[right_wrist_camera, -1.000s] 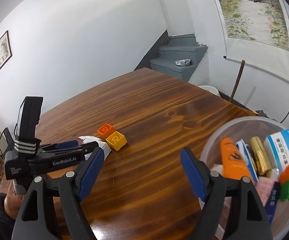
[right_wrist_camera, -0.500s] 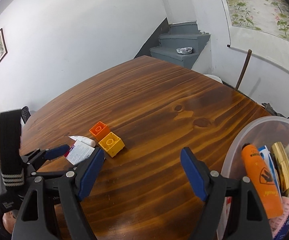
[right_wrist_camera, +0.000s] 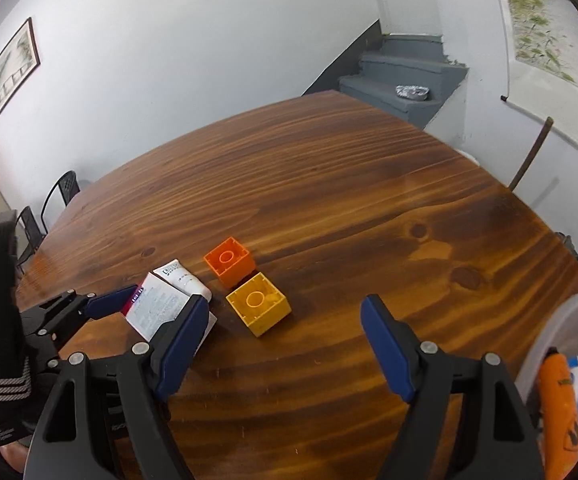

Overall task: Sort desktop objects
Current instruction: 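Grasp the white medicine box with the left tool while the right grasps the yellow block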

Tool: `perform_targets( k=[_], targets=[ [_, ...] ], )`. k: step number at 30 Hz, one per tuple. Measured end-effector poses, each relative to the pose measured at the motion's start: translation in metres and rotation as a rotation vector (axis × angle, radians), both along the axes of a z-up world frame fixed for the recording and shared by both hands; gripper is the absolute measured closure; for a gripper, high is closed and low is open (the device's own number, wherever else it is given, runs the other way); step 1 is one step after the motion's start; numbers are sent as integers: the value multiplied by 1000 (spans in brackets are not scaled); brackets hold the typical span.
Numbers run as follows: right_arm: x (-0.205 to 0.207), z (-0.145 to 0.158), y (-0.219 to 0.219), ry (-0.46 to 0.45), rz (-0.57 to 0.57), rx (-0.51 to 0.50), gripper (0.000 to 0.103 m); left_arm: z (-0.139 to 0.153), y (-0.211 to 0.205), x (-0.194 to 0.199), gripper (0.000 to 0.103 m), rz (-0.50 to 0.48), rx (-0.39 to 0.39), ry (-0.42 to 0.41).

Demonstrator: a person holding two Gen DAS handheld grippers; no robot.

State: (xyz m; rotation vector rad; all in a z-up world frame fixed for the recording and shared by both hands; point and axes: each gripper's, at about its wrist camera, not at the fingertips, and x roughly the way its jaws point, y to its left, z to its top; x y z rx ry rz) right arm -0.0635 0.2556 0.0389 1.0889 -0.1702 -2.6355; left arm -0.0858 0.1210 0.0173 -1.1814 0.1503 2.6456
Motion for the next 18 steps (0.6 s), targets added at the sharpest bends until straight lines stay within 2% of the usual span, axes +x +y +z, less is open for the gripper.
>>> perform_targets(
  k=[3,8,18],
  targets=[
    [-10,-8,-3,-39,11,8,26,3,-10,-4,24,29,4,-2],
    [-16,-10,-12,-40,42,19,28,9,-26,-6,24,41,-3,9],
    [-27,-23,-32,-82,82,71,45,3,-53,-22,24,147,71,-27]
  ],
)
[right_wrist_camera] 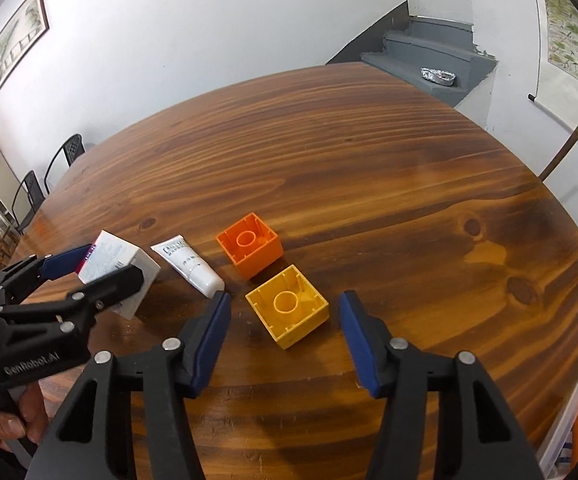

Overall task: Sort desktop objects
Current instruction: 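Grasp the white medicine box with the left tool while the right grasps the yellow block, then carry the medicine box and yellow block into the bowl and release them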

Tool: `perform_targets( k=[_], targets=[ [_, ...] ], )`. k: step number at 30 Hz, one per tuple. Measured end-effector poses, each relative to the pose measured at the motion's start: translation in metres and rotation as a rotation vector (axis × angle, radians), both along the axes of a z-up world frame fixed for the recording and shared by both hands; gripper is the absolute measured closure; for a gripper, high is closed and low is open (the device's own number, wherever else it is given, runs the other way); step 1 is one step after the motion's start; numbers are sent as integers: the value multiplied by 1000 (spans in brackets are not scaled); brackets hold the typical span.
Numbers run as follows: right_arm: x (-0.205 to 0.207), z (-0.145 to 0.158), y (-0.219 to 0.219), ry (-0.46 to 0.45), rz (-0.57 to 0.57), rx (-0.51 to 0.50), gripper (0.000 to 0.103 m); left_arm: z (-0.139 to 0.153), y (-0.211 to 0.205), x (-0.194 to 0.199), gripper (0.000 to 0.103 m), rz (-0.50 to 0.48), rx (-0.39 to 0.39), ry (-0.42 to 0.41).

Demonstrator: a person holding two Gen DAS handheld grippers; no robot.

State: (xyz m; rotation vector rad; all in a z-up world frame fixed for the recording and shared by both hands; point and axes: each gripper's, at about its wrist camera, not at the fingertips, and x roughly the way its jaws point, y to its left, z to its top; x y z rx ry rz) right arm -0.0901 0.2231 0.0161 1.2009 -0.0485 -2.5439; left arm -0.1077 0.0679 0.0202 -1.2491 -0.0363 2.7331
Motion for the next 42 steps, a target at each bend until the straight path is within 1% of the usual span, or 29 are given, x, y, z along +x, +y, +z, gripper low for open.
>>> perform_targets(
  k=[2,4,8,11,14,17,19,27,32,39,42],
  targets=[
    [-3,-5,-2,-19,0,14,50,-1,-1,3,24,10,0,3],
    [-3,-6,-4,-7,-3,41,54,-1,-2,5,24,9,-1,5],
    [0,-6,-6,4,-13,60,55,-3,2,7,24,-5,-3,0],
    [4,-5,0,7,-39,44,55,-2,8,10,24,-21,-11,2],
    [13,0,8,37,-71,38,55,-2,15,14,24,-43,-16,5],
    [23,7,17,66,-104,8,55,-1,23,19,24,-67,-24,13],
    [33,12,24,85,-128,-16,55,1,28,22,24,-81,-26,18],
    [75,27,47,135,-192,-52,55,5,47,34,24,-134,-30,32],
    [105,40,73,182,-247,-54,55,10,61,47,24,-168,-34,52],
    [138,60,133,245,-390,-26,55,20,84,68,24,-212,-17,72],
    [144,61,156,256,-448,-7,55,25,97,76,24,-227,-3,75]
  ],
)
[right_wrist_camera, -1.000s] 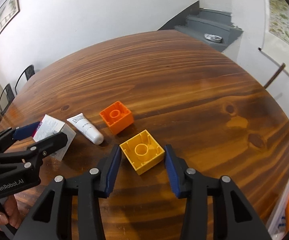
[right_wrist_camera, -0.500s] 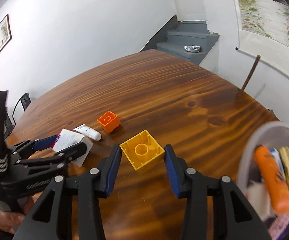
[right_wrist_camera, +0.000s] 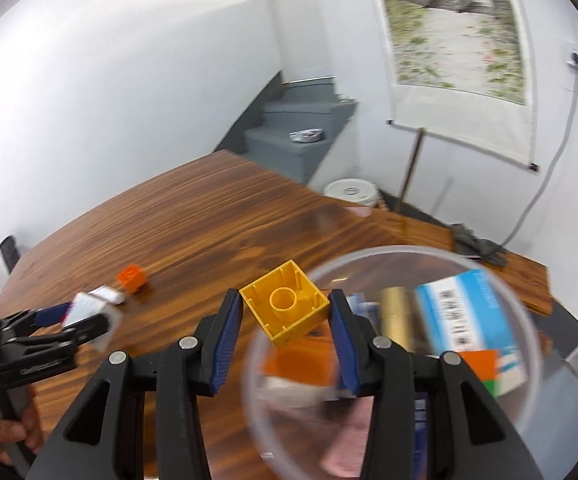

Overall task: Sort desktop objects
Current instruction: 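Carry the medicine box and yellow block into the bowl and release them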

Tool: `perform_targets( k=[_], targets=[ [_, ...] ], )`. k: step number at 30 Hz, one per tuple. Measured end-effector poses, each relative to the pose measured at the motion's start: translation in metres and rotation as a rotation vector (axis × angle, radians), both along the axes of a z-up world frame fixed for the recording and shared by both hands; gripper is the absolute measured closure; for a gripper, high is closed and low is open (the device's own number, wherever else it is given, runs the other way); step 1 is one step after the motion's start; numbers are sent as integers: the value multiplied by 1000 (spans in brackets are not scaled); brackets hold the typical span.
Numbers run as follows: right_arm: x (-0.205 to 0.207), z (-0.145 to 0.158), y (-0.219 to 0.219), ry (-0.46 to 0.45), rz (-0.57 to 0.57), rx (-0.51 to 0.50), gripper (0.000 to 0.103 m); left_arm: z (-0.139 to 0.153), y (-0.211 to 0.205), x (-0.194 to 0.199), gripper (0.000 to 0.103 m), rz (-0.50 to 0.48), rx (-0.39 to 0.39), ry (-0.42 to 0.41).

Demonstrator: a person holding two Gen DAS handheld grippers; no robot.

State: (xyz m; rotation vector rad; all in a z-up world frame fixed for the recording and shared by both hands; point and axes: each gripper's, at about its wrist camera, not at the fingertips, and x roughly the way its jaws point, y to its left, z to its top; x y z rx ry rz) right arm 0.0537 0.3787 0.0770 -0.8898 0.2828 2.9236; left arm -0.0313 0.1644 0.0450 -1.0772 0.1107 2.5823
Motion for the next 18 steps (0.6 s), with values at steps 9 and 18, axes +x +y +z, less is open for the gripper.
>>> perform_targets(
  k=[9,18],
  targets=[
    [8,-10,47,-14,-84,-53,54,17,55,15,24,-94,41,-8],
    [30,-15,77,30,-95,-98,42,33,119,25,24,-200,6,28]
  ],
)
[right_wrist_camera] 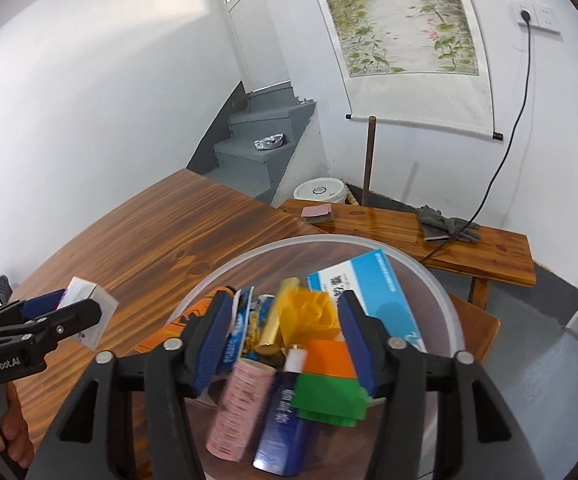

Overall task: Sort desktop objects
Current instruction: 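Carry the medicine box and yellow block into the bowl and release them, then withdraw both open tools from the bowl toward the remaining items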

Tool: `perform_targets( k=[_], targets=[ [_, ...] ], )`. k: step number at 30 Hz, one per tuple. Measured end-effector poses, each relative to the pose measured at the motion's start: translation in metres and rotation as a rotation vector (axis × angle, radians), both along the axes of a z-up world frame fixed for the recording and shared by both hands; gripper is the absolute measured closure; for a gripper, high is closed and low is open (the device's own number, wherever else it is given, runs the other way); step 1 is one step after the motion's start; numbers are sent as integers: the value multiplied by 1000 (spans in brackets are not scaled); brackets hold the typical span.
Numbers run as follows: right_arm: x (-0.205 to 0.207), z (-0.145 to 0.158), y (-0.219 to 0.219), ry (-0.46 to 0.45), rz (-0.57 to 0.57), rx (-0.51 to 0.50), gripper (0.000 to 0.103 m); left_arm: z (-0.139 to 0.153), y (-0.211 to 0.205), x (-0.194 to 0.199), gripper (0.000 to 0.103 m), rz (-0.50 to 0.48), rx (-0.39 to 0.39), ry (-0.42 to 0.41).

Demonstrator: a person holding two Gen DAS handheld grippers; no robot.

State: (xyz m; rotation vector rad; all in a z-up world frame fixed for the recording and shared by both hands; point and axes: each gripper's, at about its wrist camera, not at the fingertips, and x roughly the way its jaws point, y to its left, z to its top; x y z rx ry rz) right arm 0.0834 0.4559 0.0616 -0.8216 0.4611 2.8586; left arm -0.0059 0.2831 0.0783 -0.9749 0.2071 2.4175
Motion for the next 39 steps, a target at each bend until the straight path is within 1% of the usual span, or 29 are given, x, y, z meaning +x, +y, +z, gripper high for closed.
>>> perform_targets(
  k=[4,8,11,13,15,18,23,28,31,39],
  targets=[
    [9,-2,10,16,-5,-26,41,4,22,-1,24,-39,14,-13],
    [19,-2,16,30,-13,-30,41,3,45,-3,24,-89,27,-26],
    [27,-1,20,40,-30,-25,37,0,61,-6,24,-127,40,-50],
    [30,-2,22,42,-36,-26,32,-3,73,-9,23,-152,49,-81],
    [32,-2,23,42,-36,-25,32,-8,81,-14,23,-165,64,-119],
    [30,-3,23,38,-29,-24,32,-17,90,-22,23,-182,104,-210],
    [28,-5,18,27,-13,-7,32,-19,91,-28,23,-190,171,-268],
    [25,-7,12,20,0,-8,31,-17,80,-31,23,-188,239,-318],
    [22,-6,8,17,16,-11,31,-16,76,-34,23,-188,266,-343],
    [18,-2,-5,9,30,11,28,-2,60,-30,23,-192,306,-320]
  ],
)
